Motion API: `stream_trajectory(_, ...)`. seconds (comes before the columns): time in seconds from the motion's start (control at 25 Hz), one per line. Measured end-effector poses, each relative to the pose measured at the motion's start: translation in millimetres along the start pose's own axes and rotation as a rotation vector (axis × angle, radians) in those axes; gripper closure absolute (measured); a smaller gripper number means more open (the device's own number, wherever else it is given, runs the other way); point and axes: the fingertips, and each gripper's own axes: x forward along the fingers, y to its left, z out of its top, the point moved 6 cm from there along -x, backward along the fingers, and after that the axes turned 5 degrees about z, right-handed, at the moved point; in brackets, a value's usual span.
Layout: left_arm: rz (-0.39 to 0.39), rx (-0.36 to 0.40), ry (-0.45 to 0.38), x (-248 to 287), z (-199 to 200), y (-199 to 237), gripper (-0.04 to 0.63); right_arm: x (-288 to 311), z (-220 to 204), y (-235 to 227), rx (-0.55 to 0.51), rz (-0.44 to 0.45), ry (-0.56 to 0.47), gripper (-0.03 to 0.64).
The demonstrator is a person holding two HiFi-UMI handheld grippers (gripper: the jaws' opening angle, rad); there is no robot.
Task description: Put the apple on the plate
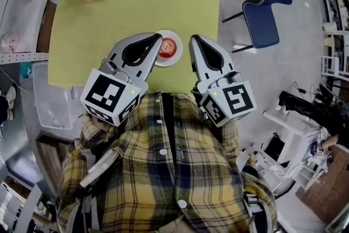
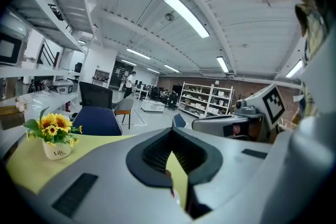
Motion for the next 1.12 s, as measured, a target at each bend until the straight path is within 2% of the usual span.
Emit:
stream_trajectory(0.24,-0.021,-0.007,0.007,1.7,-0.1,-4.1,0.588,-2.0,0.1,-1.7,0.047,-0.001,-0.012,0.62)
stream_trajectory(0.44,-0.026,-0.02,0.016,0.6,-0.7,-11.1,0.588,-11.3,-1.8,-5.4,0.137,0.006,-0.035,0.62)
stream_trajectory(0.84,-0.021,0.002,0.013,-1.6,3.2,-7.5,0.588,-5.3,-7.6,1.1,0.104,0.036,0.002,0.621)
stream_trajectory(0.96,-0.019,0.033,0.012,0.7,7.1,-6.5,0.588,-4.0,-7.7,2.4,0.087,0.039,0.011,0.621)
stream_trajectory(1.12,-0.047,0.046,0.013,5.5,14.1,-9.9,0.588,-7.3,-6.1,2.2,0.074,0.039,0.015,0.621)
